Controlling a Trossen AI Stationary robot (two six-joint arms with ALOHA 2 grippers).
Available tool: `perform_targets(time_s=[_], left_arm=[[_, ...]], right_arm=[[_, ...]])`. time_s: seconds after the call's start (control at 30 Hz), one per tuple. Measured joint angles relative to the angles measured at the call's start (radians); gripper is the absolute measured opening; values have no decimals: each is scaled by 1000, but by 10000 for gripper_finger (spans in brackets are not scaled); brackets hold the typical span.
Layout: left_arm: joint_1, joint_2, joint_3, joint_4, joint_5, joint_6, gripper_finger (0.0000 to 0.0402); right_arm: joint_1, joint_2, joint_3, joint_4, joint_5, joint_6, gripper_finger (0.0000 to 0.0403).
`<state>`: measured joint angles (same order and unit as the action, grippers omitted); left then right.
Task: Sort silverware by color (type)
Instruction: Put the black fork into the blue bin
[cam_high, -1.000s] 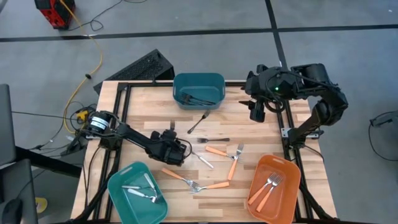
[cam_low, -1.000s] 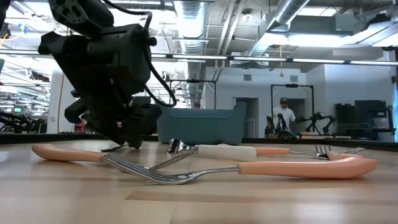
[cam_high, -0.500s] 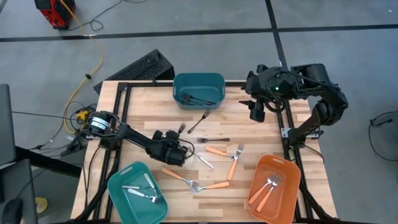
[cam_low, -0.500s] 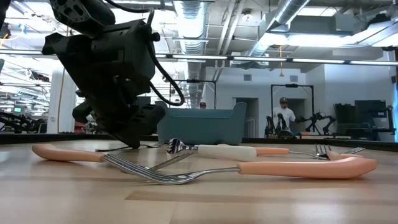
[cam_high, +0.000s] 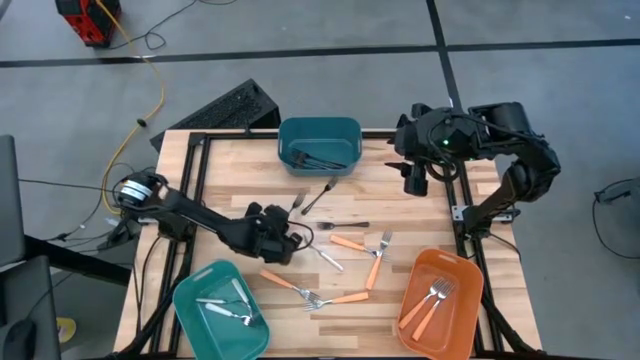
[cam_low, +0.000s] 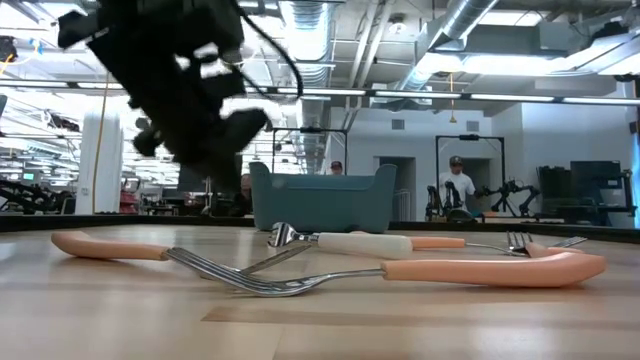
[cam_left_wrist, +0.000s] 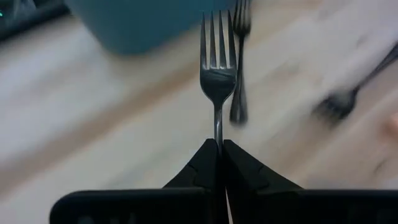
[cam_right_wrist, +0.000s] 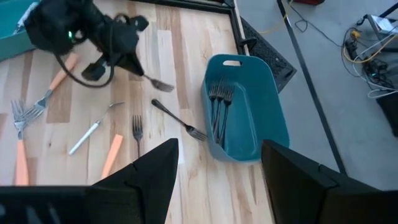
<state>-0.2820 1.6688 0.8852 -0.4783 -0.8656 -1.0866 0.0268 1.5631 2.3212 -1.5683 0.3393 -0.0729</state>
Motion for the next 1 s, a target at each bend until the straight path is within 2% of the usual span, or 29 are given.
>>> perform_targets(time_s=[0.1, 0.23, 0.43, 0.73, 0.87, 1.0], left_arm=[[-16, -75, -3, -11, -53, 36, 0], [-29, -161, -25, -4, -79, 92, 0], [-34, -283, -87, 87, -84, 173, 0], [-29, -411, -266, 502, -40, 386, 0], [-14, -447, -339, 668, 8, 455, 0], [-2, -455, -383, 853, 66, 549, 0]], right_arm=[[-7, -40, -60, -1, 0, -8, 255], [-30, -136, -207, 11, 0, 12, 255], [-55, -344, -544, 218, 0, 44, 255], [-54, -661, -1146, 812, -27, 44, 255], [-54, -717, -1381, 1113, -86, 25, 255], [-62, -711, -1578, 1433, -135, 12, 255]])
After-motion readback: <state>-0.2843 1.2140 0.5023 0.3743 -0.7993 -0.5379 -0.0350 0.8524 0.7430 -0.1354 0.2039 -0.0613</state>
